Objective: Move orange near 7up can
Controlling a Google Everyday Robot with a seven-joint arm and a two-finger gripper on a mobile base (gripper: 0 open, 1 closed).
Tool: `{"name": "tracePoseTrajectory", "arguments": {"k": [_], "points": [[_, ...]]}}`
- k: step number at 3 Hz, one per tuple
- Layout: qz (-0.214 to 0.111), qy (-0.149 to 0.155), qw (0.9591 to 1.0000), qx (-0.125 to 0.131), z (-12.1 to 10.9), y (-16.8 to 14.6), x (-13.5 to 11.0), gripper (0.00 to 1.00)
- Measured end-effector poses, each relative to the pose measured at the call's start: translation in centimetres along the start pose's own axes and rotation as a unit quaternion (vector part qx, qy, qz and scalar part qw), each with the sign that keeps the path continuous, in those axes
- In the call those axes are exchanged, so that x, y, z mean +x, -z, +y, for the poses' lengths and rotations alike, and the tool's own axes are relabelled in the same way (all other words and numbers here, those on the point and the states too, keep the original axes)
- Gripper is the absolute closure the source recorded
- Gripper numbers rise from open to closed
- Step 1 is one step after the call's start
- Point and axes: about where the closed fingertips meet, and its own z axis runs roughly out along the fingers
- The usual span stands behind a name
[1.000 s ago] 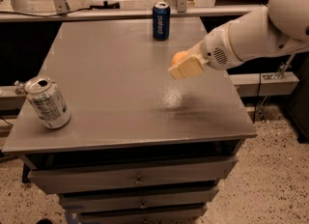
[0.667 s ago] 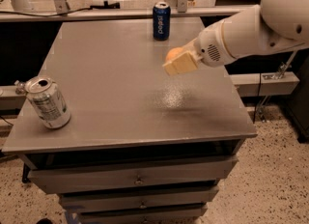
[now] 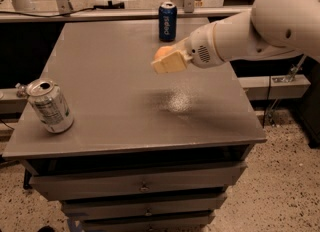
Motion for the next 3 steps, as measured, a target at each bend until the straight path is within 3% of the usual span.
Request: {"name": "tracePoseTrajectory", "arguments": {"k": [1, 2, 3], "points": [[-0.039, 0.011, 0.9982, -0.045, 3.1, -2.3, -1.7, 1.00], [-0.072, 0.040, 0.9916, -0.100, 8.0, -4.6, -3.1, 1.00], [-0.087, 0.084, 0.9807, -0.153, 13.7, -7.0, -3.9, 1.00]]}}
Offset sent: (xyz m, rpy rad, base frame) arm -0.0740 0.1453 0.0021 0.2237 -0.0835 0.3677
